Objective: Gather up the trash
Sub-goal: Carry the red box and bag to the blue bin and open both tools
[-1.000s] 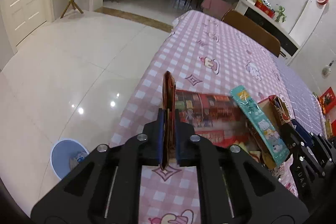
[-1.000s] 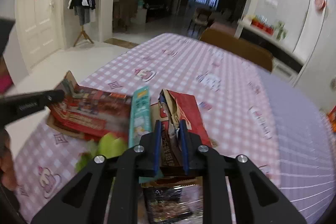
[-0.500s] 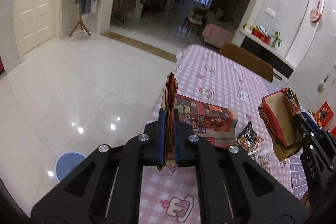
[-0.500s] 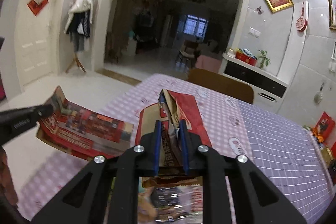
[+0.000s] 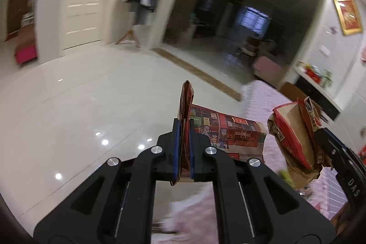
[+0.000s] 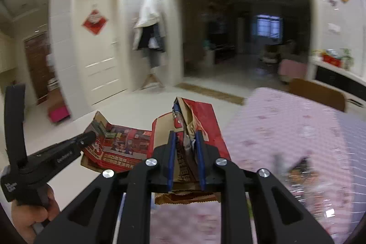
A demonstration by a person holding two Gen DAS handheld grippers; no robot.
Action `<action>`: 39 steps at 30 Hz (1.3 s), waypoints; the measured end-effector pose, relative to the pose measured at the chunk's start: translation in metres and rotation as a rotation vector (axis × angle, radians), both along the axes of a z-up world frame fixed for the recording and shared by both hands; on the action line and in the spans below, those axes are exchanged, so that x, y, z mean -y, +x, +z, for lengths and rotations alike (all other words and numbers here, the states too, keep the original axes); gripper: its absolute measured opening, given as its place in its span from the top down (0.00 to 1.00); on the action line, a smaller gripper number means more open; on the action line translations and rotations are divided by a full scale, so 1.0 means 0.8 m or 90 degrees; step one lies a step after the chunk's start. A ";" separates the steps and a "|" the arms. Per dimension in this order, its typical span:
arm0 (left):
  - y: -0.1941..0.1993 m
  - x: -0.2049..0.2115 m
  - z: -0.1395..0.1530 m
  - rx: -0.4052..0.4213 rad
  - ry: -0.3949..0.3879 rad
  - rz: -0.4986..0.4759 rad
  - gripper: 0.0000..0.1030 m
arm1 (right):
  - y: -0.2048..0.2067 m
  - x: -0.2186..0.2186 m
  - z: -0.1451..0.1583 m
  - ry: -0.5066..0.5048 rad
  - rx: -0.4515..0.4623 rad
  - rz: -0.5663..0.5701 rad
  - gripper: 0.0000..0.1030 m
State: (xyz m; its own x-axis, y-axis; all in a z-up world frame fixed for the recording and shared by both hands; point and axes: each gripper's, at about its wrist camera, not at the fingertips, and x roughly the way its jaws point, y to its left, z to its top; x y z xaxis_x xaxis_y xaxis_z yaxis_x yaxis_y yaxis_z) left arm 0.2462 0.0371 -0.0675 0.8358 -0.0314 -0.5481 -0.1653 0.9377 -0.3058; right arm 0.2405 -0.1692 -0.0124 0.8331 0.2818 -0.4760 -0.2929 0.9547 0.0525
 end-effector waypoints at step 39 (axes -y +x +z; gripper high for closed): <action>0.092 -0.217 -0.352 -0.373 -0.081 0.142 0.45 | 0.107 -0.296 -0.368 -0.052 -0.367 0.131 0.84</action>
State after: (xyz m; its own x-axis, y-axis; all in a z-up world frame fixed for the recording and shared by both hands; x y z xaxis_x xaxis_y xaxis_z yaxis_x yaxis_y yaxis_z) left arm 0.3201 0.2106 -0.3494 0.3928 0.0142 -0.9195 -0.5258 0.8238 -0.2119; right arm 0.3265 0.0679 -0.3070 0.3681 0.3522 -0.8605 -0.4174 0.8896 0.1856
